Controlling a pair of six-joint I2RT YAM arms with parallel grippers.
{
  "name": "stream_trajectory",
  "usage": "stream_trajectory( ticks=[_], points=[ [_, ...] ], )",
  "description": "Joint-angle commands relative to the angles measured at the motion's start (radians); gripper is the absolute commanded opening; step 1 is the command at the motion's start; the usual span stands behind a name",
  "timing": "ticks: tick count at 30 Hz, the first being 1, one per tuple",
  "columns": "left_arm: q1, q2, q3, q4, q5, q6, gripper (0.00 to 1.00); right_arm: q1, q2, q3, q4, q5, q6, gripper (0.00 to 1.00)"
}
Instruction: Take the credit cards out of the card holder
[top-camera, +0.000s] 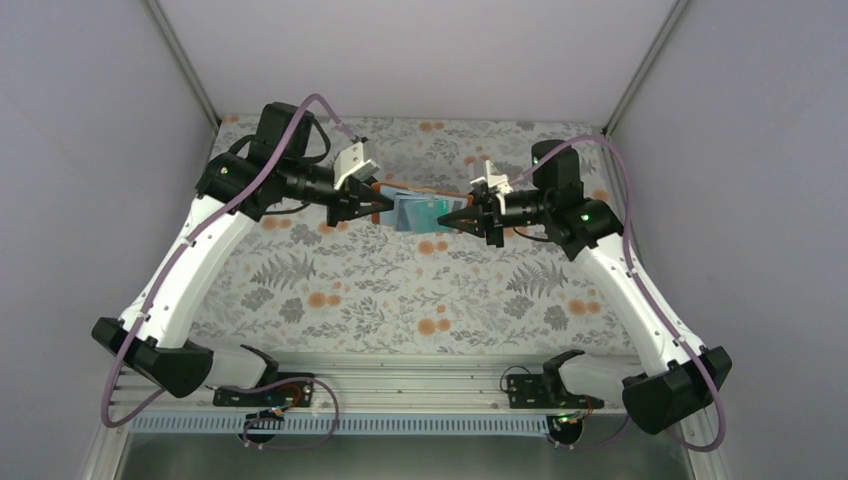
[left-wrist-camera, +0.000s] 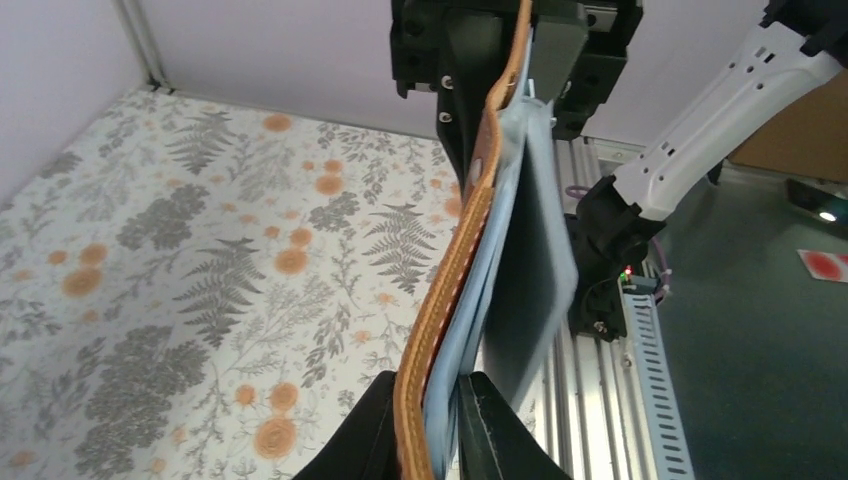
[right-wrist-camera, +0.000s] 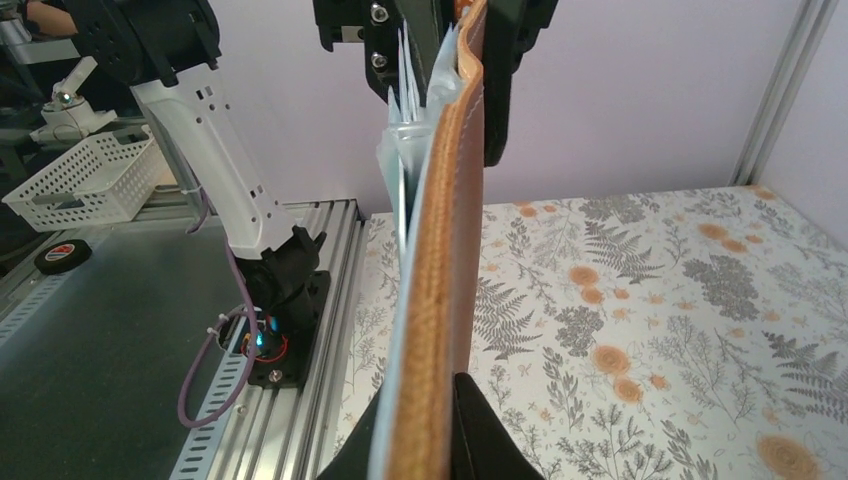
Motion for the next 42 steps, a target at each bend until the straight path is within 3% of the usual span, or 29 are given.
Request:
stream_trajectory(
  ticks=[1,5,7,8,13,20,22,25,30,33,36,42],
  points=[
    [-0.029,0.033,0.001,0.05,0.1,-0.021,0.14,0.01,0.014,0.025,0.054,-0.081,0.011,0.04],
    [-0.039,0.028,-0.015,0.037,0.101,0.0,0.05,0.009,0.016,0.017,0.093,-0.054,0.053,0.05],
    [-0.039,0.019,-0.021,0.023,0.109,0.015,0.02,0.011,0.018,0.009,0.124,-0.029,0.089,0.1],
    [-0.039,0.014,-0.023,0.011,0.114,0.023,0.02,0.01,0.019,0.005,0.148,-0.003,0.117,0.14],
    [-0.017,-0.011,-0.045,0.022,0.063,-0.018,0.02,0.01,0.069,-0.024,0.229,0.235,0.29,0.56],
    [0.095,-0.032,-0.259,0.158,-0.239,-0.216,0.02,0.001,0.169,-0.119,0.238,0.517,0.421,0.89],
    [0.113,-0.021,-0.328,0.183,-0.234,-0.241,0.02,-0.002,0.191,-0.142,0.245,0.562,0.447,0.97],
    [0.122,-0.011,-0.413,0.239,-0.154,-0.281,0.02,-0.002,0.21,-0.161,0.257,0.629,0.483,0.99],
    [0.171,0.052,-0.52,0.343,-0.061,-0.392,0.02,0.013,0.178,-0.198,0.274,0.729,0.6,0.92],
    [0.179,0.112,-0.557,0.39,-0.091,-0.452,0.02,0.066,0.151,-0.244,0.314,0.7,0.652,0.86],
    [0.18,0.155,-0.574,0.411,-0.145,-0.501,0.02,0.148,0.152,-0.244,0.271,0.765,0.681,0.84],
    [0.179,0.191,-0.627,0.475,-0.08,-0.568,0.02,0.226,0.222,-0.31,0.405,0.598,0.776,0.88]
  ],
)
